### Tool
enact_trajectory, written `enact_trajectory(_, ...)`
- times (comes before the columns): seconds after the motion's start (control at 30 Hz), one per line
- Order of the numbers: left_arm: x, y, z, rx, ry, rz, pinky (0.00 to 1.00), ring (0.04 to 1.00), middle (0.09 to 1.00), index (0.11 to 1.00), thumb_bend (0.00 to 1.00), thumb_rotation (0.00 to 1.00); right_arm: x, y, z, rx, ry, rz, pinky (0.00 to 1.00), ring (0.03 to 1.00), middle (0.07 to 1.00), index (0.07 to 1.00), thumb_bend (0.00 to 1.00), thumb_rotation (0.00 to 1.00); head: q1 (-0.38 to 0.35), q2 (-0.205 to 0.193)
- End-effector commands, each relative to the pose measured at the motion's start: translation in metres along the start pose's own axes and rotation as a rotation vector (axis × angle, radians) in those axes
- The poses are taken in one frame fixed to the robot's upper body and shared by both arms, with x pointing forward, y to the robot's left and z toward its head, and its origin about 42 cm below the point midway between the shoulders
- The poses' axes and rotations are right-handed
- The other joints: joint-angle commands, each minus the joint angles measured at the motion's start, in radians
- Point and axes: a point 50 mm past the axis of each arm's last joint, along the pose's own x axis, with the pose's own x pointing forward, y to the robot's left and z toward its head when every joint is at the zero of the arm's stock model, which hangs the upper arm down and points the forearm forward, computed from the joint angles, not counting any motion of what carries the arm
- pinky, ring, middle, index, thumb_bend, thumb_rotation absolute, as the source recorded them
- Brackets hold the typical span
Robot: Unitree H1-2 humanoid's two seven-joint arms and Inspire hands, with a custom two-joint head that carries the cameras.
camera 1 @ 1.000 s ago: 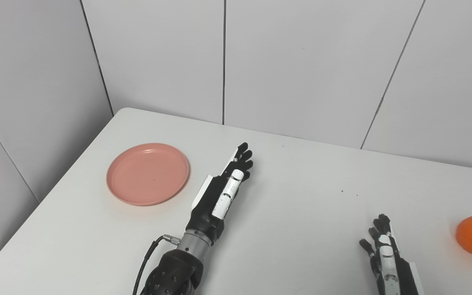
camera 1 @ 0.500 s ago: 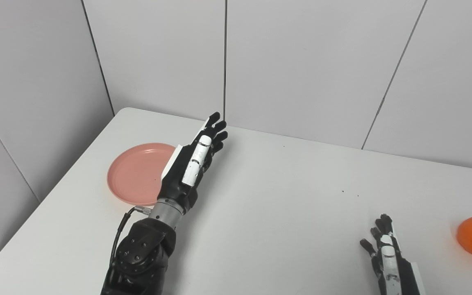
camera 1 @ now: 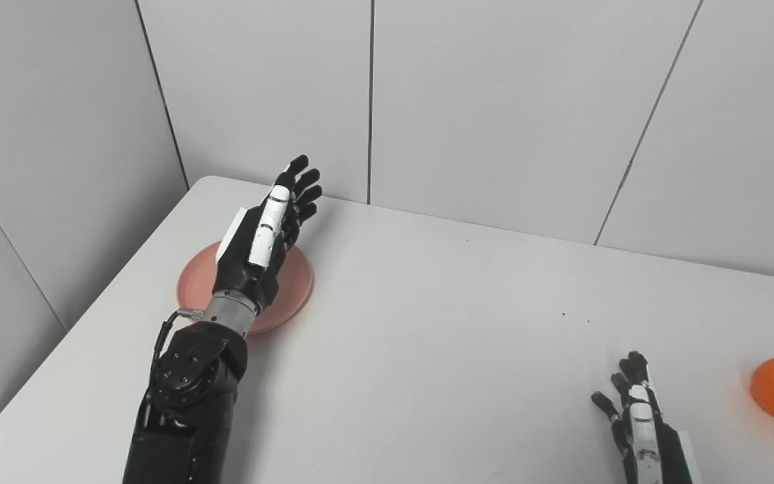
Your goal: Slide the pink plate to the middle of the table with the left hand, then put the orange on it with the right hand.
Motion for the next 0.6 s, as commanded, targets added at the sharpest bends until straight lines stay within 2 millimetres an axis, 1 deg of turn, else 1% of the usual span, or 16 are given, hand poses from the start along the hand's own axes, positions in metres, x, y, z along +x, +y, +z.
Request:
enact_trajectory(0.0,0.012,0.004,0.020,-0.001,-0.096,-0.006,0.97,0.949,0.950,0.928,0.46,1.00,0.004,-0.001,0.004,-0.001,-0.039,0.003,1.00,0.999,1.000,1.000,0.31,1.00,0.005,0.003)
enact_trajectory(0.17,0.016,0.020,0.023,-0.022,-0.105,0.026,0.98,0.965,0.974,0.951,0.44,1.00,0.003,-0.002,0.004,0.001,-0.035,-0.006,1.00,0.990,1.000,1.000,0.33,1.00,0.005,0.001)
enact_trajectory(0.27,0.017,0.031,0.023,-0.027,-0.111,0.054,0.97,0.957,0.962,0.940,0.44,1.00,0.002,-0.003,0.003,0.001,-0.030,0.000,1.00,0.996,1.000,1.000,0.33,1.00,0.006,0.000)
enact_trajectory(0.4,0.018,0.039,0.024,-0.028,-0.116,0.075,0.97,0.946,0.946,0.921,0.44,1.00,0.002,-0.003,0.003,0.002,-0.032,0.000,1.00,0.999,1.000,1.000,0.33,1.00,0.009,0.000)
enact_trajectory(0.57,0.020,0.054,0.030,-0.036,-0.131,0.127,0.91,0.920,0.922,0.901,0.43,1.00,0.001,-0.003,0.004,0.001,-0.036,0.000,1.00,0.999,1.000,1.000,0.32,1.00,0.015,0.002)
